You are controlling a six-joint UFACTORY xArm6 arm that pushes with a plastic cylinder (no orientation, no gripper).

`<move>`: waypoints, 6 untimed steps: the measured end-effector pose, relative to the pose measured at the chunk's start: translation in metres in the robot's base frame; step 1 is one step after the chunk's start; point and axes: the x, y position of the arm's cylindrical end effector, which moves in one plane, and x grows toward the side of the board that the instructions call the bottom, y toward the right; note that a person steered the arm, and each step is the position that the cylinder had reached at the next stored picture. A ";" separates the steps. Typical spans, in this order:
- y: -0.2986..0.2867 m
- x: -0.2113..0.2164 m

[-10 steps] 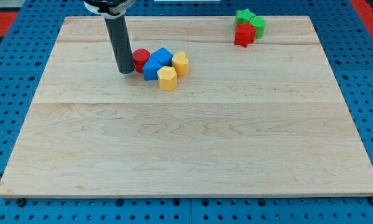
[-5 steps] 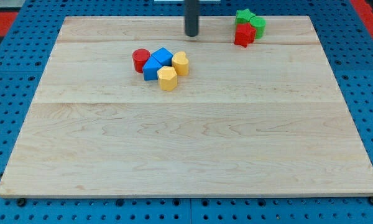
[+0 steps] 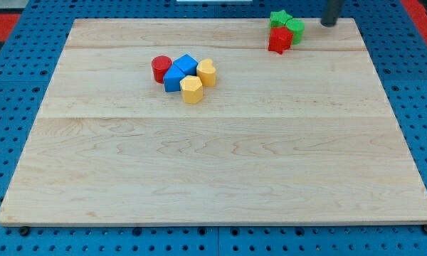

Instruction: Slide the green star towards the group of blocks

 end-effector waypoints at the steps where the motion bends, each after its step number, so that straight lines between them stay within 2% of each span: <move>1: -0.008 0.000; 3: -0.086 0.000; 6: -0.127 0.041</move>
